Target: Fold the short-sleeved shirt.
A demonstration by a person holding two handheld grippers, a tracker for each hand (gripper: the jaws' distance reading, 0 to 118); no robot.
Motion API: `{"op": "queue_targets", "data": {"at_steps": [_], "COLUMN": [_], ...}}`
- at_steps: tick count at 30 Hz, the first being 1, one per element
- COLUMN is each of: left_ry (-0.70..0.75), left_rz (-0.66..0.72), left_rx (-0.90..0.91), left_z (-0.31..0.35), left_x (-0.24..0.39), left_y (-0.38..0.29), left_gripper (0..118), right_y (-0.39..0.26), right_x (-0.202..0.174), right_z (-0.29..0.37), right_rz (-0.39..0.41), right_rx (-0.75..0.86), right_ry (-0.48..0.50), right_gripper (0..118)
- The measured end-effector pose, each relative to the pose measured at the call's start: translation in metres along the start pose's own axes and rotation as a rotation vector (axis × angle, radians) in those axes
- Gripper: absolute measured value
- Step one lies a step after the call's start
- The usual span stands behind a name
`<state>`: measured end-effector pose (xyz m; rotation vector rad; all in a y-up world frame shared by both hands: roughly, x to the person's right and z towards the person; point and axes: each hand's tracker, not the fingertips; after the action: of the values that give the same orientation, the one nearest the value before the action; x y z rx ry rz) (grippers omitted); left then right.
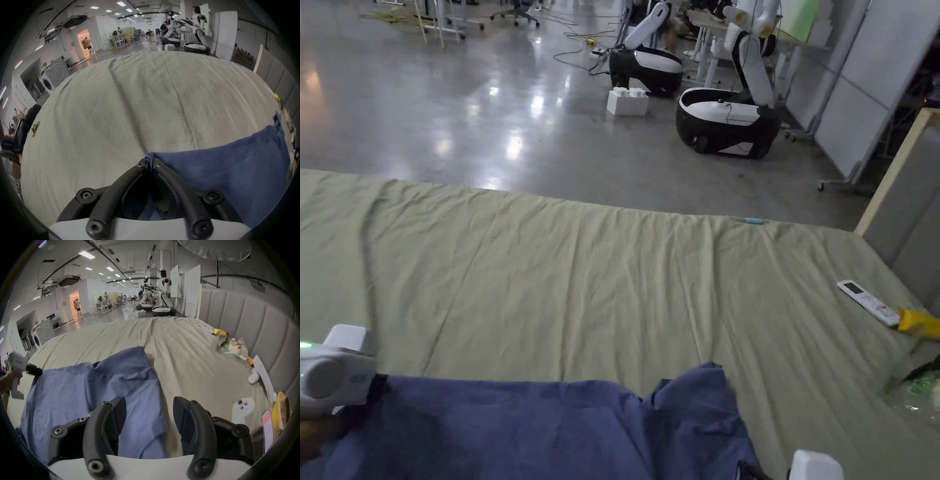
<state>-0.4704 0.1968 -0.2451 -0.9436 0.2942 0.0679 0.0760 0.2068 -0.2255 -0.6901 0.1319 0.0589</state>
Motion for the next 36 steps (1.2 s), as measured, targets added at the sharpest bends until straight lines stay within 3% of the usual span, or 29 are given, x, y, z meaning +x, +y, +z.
{"op": "queue_targets", "data": {"at_steps": [7,10,15,17,21,33,36], "left_ry": [-0.031,-0.021,-0.028,-0.024,-0.037,-0.055,-0.021], "left_rz": [0.023,0.023,0.033,0.023,0.04,0.066,0.074], "left_rx": [0.079,0.12,0.148,0.158,0.174,0.324,0.37], "left_z": [0.036,0.049,0.062,0.066,0.082,0.127,0.22], "left_x": [-0.021,-0.027,-0.035,-0.038,-0.044,-0.056,-0.049], "left_y": [-0.009,-0.013,-0.016,-0.015,-0.012,0.004,0.009], "left_gripper": [4,4,4,4,4,4,4], "right_y": [0.043,0.048,0.05,0.051,0.054,0.123,0.144], "right_x": [0.005,-0.001,-0.004,-0.007,-0.006,0.012,0.015], "right_z": [-0.089,-0.112,-0.123,-0.119,-0.104,0.02,0.061], "right_rz": [0.006,0.07,0.106,0.134,0.132,0.121,0.134], "right_rx": [-0.142,-0.206,-0.242,-0.24,-0.217,0.134,0.229], "right_ry": [0.027,0.017,0.04,0.049,0.051,0.026,0.014], "right_gripper": [63,63,29,4,3,3,3]}}
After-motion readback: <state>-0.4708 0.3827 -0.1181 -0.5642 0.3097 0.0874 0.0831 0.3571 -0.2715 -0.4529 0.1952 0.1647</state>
